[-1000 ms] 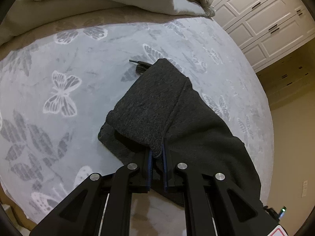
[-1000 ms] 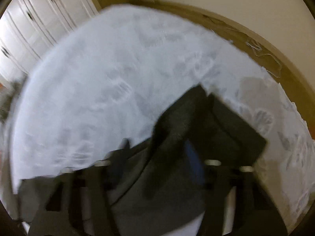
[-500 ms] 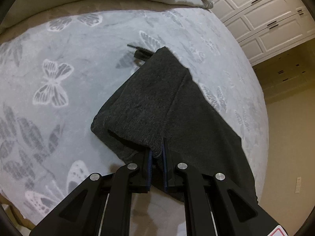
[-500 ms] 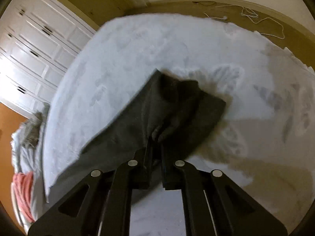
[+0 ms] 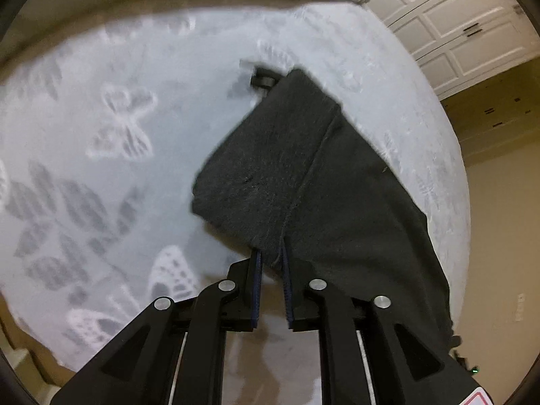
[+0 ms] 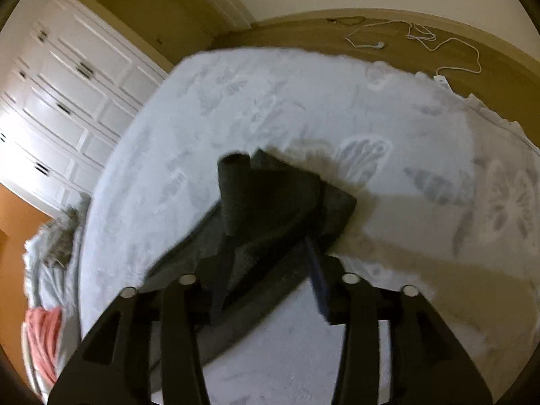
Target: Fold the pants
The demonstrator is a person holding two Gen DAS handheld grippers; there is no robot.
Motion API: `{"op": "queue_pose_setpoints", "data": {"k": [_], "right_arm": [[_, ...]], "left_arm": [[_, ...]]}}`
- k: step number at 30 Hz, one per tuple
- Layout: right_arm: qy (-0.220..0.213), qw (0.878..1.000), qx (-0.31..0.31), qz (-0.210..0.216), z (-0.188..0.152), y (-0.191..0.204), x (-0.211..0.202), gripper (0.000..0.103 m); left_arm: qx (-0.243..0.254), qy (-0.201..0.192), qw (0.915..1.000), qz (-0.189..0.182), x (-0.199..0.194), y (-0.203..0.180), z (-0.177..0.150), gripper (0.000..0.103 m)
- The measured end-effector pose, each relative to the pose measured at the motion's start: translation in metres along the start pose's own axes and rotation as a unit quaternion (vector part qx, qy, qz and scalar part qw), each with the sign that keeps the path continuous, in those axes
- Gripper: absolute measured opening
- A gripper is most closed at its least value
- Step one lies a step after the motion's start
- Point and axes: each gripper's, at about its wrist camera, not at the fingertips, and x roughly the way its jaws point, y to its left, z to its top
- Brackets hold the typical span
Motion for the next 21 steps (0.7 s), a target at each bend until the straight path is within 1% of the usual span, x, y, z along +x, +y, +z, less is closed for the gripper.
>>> {"op": "queue_pose_setpoints", "data": {"k": [2,3,4,5,6,7,8,9,10,11,12,14,15,16,17,18,19,20,21], "right_arm": [[-0.004,1.0,0.001,0.018,0.003,0.0,-0.003,0.051],[0.0,1.0,-0.001,0.023,0.002,0.0,-0.001,0.051],[0.003,1.0,-0.004,0.025,0.001,0.001,0.0,0.051],[0.005,1.0,-0.005,0.023,0.001,0.004,0.001,0.051],[0.008,1.0,-0.006,0.023,0.001,0.005,0.002,0.051],[0.011,1.0,-0.009,0.023,-0.001,0.001,0.001,0.051],[0.012,1.0,-0.013,0.021,-0.003,0.008,0.009,0.048],[0.012,1.0,-0.021,0.02,-0.005,0.01,0.01,0.033],[0.015,0.999,-0.035,0.013,-0.003,0.015,0.014,0.012],[0.014,0.999,-0.042,0.004,0.0,0.019,0.017,0.004],[0.006,0.999,-0.045,0.006,0.004,0.024,0.013,0.001],[-0.05,0.994,-0.06,0.072,0.017,0.049,-0.019,0.001],[-0.08,0.989,-0.074,0.098,0.023,0.063,-0.038,0.0],[-0.109,0.984,-0.089,0.113,0.028,0.074,-0.058,0.0],[-0.124,0.983,-0.095,0.1,0.029,0.074,-0.064,0.0],[-0.125,0.985,-0.096,0.067,0.028,0.068,-0.062,0.0],[-0.108,0.99,-0.092,0.01,0.026,0.053,-0.048,0.003],[-0.075,0.993,-0.075,-0.045,0.022,0.031,-0.03,0.003],[-0.052,0.994,-0.064,-0.072,0.019,0.017,-0.021,0.003]], "left_arm": [[0.002,-0.043,0.9984,0.036,-0.017,-0.003,0.0,0.014],[0.009,-0.078,0.995,0.061,-0.028,-0.008,0.001,0.011],[0.013,-0.097,0.9929,0.068,-0.035,-0.011,0.002,0.01],[0.016,-0.117,0.991,0.063,-0.042,-0.015,0.001,0.009],[0.02,-0.127,0.9903,0.052,-0.046,-0.02,0.0,0.009],[0.026,-0.126,0.9912,0.032,-0.047,-0.027,0.0,0.009],[0.034,-0.117,0.9924,0.017,-0.044,-0.035,-0.002,0.01],[0.038,-0.111,0.993,0.013,-0.04,-0.04,-0.002,0.01],[0.049,-0.1,0.9937,0.011,-0.032,-0.05,-0.004,0.01],[0.067,-0.087,0.9938,0.015,-0.022,-0.061,-0.005,0.011],[0.078,-0.082,0.9933,0.024,-0.016,-0.07,-0.007,0.011],[0.103,-0.071,0.991,0.046,0.0,-0.089,-0.017,0.011],[0.108,-0.065,0.9907,0.051,0.006,-0.095,-0.02,0.011],[0.113,-0.055,0.9907,0.051,0.013,-0.101,-0.022,0.011],[0.119,-0.045,0.9906,0.05,0.02,-0.106,-0.024,0.011],[0.122,-0.038,0.9904,0.051,0.023,-0.107,-0.025,0.011],[0.129,-0.029,0.9898,0.053,0.029,-0.111,-0.026,0.011],[0.135,-0.023,0.989,0.055,0.034,-0.115,-0.028,0.011],[0.136,-0.022,0.9888,0.057,0.035,-0.116,-0.03,0.011]]}}
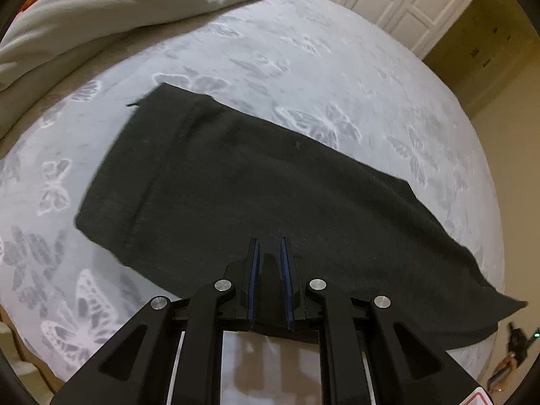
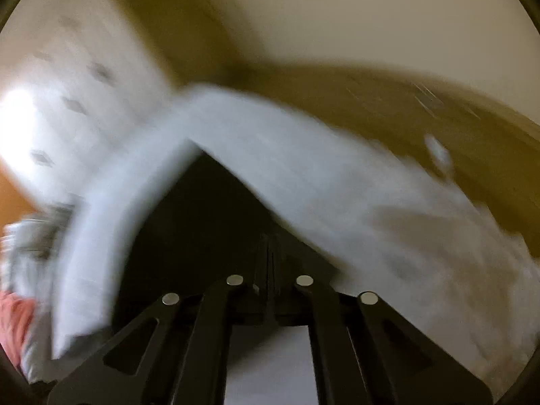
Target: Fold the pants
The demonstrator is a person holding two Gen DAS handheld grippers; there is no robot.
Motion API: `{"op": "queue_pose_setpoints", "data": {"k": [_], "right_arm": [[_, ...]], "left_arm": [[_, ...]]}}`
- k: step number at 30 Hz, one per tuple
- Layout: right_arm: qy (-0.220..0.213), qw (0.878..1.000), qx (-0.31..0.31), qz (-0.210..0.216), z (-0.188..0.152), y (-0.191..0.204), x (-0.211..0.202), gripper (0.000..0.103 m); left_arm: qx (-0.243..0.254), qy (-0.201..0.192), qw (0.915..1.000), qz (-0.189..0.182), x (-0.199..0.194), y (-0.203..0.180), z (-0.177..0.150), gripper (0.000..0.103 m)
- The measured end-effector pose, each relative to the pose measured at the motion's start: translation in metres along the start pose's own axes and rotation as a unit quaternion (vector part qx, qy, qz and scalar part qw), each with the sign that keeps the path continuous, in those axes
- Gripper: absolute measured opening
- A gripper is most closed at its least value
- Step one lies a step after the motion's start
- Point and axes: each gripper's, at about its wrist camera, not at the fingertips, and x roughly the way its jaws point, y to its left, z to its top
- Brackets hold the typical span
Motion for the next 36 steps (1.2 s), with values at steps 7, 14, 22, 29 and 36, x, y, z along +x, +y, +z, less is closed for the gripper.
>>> {"op": "queue_pose_setpoints", "data": {"k": [7,14,22,29,36], "right_arm": [[-0.007,0.998,0.046,0.048,-0.007,-0.028,-0.012,0.074],[0.021,0.998,-0.044,0.034,-0.017,0.005,0.019,0.069],[-0.015,0.999,-0.031,-0.01,-0.02,0.015,0.002,0.039],[-0.026,0.998,-0.056,-0.017,-0.026,0.064,-0.025,0.058],[-0.008,0.993,-0.114,-0.017,-0.049,0.119,-0.019,0.061]], "left_arm": [[0.018,-0.001,0.9997,0.014,0.008,-0.026,0.0,0.031],[-0.057,0.002,0.9976,-0.04,-0.002,0.009,0.009,0.035],[-0.165,-0.008,0.9854,-0.041,-0.027,0.093,0.0,0.047],[-0.235,0.022,0.9666,-0.099,-0.012,0.136,0.003,0.051],[-0.199,-0.04,0.9747,-0.094,-0.032,0.124,0.016,0.005]]}}
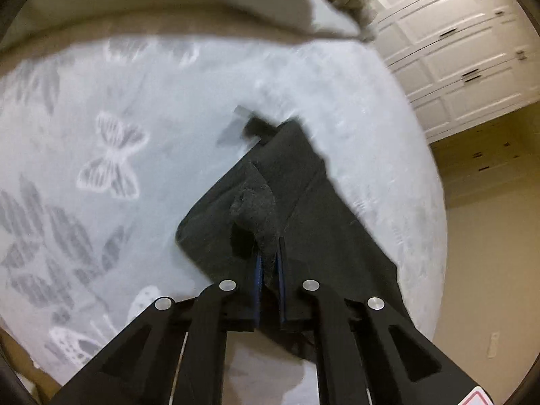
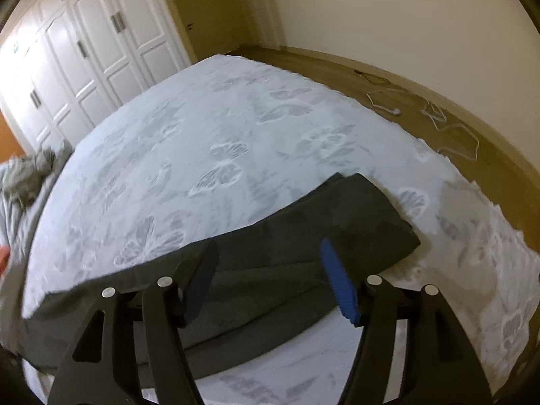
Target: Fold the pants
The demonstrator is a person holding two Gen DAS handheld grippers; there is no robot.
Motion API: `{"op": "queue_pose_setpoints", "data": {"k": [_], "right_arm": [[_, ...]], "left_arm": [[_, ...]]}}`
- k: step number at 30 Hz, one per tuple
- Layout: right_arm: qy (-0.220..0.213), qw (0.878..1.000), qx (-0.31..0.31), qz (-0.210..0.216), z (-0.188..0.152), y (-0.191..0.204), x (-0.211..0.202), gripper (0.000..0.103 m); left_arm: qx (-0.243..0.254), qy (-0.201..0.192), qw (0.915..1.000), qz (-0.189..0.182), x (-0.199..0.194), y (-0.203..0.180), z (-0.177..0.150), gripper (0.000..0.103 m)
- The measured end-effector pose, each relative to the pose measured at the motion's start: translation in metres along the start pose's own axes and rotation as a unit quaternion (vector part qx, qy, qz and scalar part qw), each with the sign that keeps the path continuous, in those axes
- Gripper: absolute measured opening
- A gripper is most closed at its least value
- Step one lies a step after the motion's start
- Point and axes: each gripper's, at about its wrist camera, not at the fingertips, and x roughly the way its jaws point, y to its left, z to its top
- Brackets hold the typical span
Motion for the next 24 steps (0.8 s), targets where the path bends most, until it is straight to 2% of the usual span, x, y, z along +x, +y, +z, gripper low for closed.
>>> {"op": "queue_pose_setpoints", "data": {"k": [2,3,5,7,9,10,11,14,16,17,18,19,20,24], "right_arm": [[-0.029,1.0,-0.002,0.003,0.002,-0.001,-0.013,0.061],[-0.04,0.999,0.0,0.003,0.004,-0.005,-0.014,0.066],[-0.043,0.999,0.014,-0.03,0.007,-0.024,-0.013,0.069],[-0.032,0.996,0.047,-0.063,0.007,-0.056,-0.009,0.069],[-0.023,0.995,0.073,-0.068,0.006,-0.08,-0.007,0.069],[-0.017,0.994,0.086,-0.07,0.005,-0.094,-0.006,0.069],[-0.012,0.993,0.092,-0.067,0.004,-0.103,-0.004,0.069],[0.02,0.994,0.095,-0.051,-0.001,-0.118,0.013,0.069],[0.06,0.993,0.094,-0.05,-0.008,-0.123,0.032,0.067],[0.072,0.992,0.092,-0.044,-0.012,-0.125,0.04,0.061],[0.075,0.992,0.088,-0.041,-0.014,-0.124,0.043,0.035],[0.072,0.994,0.08,-0.037,-0.011,-0.124,0.044,0.005],[0.069,0.994,0.078,-0.038,-0.007,-0.123,0.042,0.005],[-0.042,0.998,0.045,0.021,0.03,-0.099,-0.024,0.005]], "left_arm": [[0.024,-0.015,0.9982,0.052,0.001,-0.002,0.003,0.005],[0.01,0.002,0.9969,0.078,0.014,0.008,0.005,0.005],[-0.024,0.024,0.9959,0.084,0.029,0.022,0.004,0.006],[0.001,0.005,0.9955,0.095,0.018,0.008,0.002,0.007],[0.048,-0.027,0.9902,0.128,0.004,-0.017,-0.008,0.015],[0.059,-0.038,0.9881,0.137,-0.002,-0.026,-0.014,0.015],[0.066,-0.05,0.9866,0.141,-0.008,-0.035,-0.021,0.015],[0.112,-0.084,0.9828,0.12,-0.022,-0.07,-0.041,0.016],[0.154,-0.097,0.9763,0.116,-0.018,-0.098,-0.054,0.029],[0.173,-0.095,0.9738,0.114,-0.013,-0.107,-0.057,0.034],[0.186,-0.087,0.9723,0.112,-0.006,-0.115,-0.061,0.035],[0.196,-0.074,0.9716,0.11,0.004,-0.123,-0.065,0.035],[0.202,-0.064,0.9711,0.11,0.013,-0.129,-0.068,0.035],[0.204,-0.042,0.9706,0.121,0.035,-0.135,-0.069,0.035]]}}
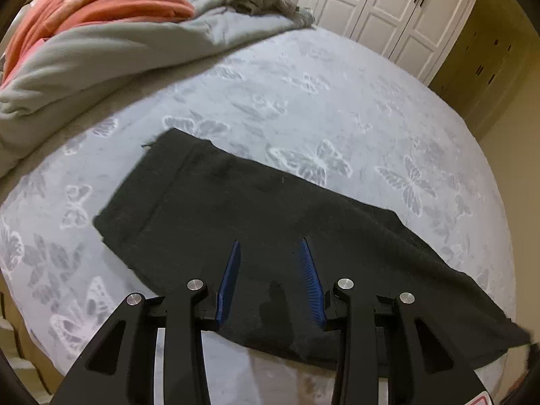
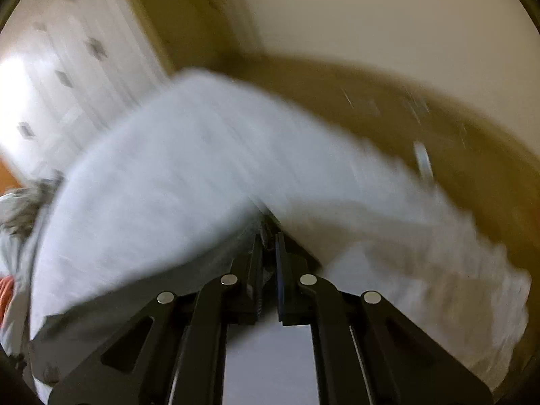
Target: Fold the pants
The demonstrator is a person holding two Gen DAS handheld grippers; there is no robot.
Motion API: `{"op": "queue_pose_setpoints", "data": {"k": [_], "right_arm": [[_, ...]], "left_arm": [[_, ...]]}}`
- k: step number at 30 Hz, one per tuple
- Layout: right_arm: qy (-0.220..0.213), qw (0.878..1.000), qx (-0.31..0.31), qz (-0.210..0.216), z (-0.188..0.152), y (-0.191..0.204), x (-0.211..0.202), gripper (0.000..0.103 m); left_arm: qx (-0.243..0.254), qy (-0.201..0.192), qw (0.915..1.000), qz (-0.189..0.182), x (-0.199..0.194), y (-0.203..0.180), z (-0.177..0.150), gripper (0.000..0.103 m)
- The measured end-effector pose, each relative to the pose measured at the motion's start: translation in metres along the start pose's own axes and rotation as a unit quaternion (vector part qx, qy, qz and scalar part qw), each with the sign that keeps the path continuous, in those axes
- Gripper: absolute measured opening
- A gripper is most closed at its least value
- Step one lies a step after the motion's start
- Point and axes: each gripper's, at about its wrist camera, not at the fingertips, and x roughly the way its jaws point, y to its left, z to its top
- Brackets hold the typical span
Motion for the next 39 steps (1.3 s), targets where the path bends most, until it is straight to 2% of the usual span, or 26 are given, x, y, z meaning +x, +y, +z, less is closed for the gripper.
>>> {"op": "queue_pose_setpoints", "data": {"k": [1,2,3,5,7,10,13,14,15,17,18,20,21,22,23,26,28,30,32,34,36,37,39], "right_arm": [[-0.026,0.999,-0.014,0.017,0.007,0.006,-0.014,0.005],[-0.028,0.999,-0.026,0.009,0.009,0.005,-0.012,0.005],[-0.01,0.999,-0.033,-0.014,0.006,-0.002,0.001,0.005],[0.077,0.996,-0.002,-0.042,-0.018,-0.032,0.049,0.005],[0.108,0.992,-0.025,-0.06,-0.034,-0.038,0.068,0.007],[0.098,0.992,-0.032,-0.066,-0.03,-0.032,0.061,0.013],[0.057,0.993,-0.042,-0.09,-0.025,-0.021,0.039,0.017],[0.043,0.994,-0.052,-0.087,-0.025,-0.013,0.03,0.017],[0.039,0.995,-0.056,-0.075,-0.023,-0.006,0.028,0.017],[0.046,0.997,-0.066,-0.023,-0.023,0.011,0.029,0.016],[0.057,0.995,-0.074,-0.018,-0.026,0.013,0.035,0.015],[0.119,0.984,-0.109,-0.069,-0.043,0.018,0.067,0.015],[0.135,0.979,-0.123,-0.087,-0.05,0.019,0.076,0.015],[0.111,0.978,-0.149,-0.097,-0.051,0.029,0.069,0.017],[0.107,0.977,-0.155,-0.097,-0.046,0.037,0.062,0.017],[0.063,0.99,-0.12,-0.044,-0.034,0.061,0.034,0.019],[0.053,0.989,-0.136,0.005,-0.034,0.103,0.02,0.019],[0.055,0.982,-0.174,0.056,-0.043,0.152,0.01,0.019],[0.092,0.959,-0.225,0.147,-0.069,0.235,0.008,0.019],[0.137,0.934,-0.249,0.217,-0.096,0.3,0.015,0.019],[0.178,0.911,-0.263,0.264,-0.124,0.359,0.028,0.019],[0.204,0.895,-0.273,0.286,-0.144,0.397,0.039,0.019],[0.235,0.875,-0.3,0.298,-0.174,0.447,0.058,0.019]], "left_arm": [[0.002,0.004,1.0,0.003,0.001,-0.003,-0.001,0.035],[0.006,0.009,0.9999,0.009,0.004,-0.007,-0.004,0.035],[0.009,0.014,0.9997,0.016,0.008,-0.007,-0.008,0.035],[0.016,0.027,0.9993,0.021,0.014,-0.007,-0.011,0.035],[0.02,0.033,0.999,0.025,0.014,-0.004,-0.015,0.035],[0.03,0.04,0.9983,0.032,0.018,-0.005,-0.017,0.035],[0.034,0.049,0.9978,0.03,0.02,-0.006,-0.02,0.035],[0.035,0.053,0.9977,0.026,0.021,-0.007,-0.02,0.04],[0.038,0.058,0.9973,0.025,0.023,-0.007,-0.021,0.053],[0.041,0.067,0.9957,0.048,0.032,-0.005,-0.026,0.057],[0.04,0.076,0.9947,0.058,0.038,-0.002,-0.028,0.057],[0.029,0.1,0.9928,0.059,0.05,0.012,-0.033,0.057],[0.023,0.104,0.9928,0.056,0.053,0.018,-0.034,0.057],[0.014,0.101,0.9936,0.048,0.051,0.026,-0.034,0.056],[0.008,0.095,0.9943,0.049,0.046,0.033,-0.033,0.049],[-0.01,0.054,0.9971,0.052,0.026,0.05,-0.028,0.047],[-0.022,0.051,0.9976,0.041,0.019,0.057,-0.025,0.047],[-0.026,0.059,0.9976,0.024,0.018,0.056,-0.026,0.047],[0.004,0.076,0.9971,-0.003,0.018,0.04,-0.033,0.047],[0.057,0.095,0.9933,-0.03,0.019,0.017,-0.045,0.047],[0.095,0.111,0.9887,-0.036,0.026,0.005,-0.055,0.047],[0.111,0.131,0.9848,-0.026,0.036,0.004,-0.062,0.047],[0.12,0.127,0.9841,-0.032,0.037,0.006,-0.064,0.05]]}}
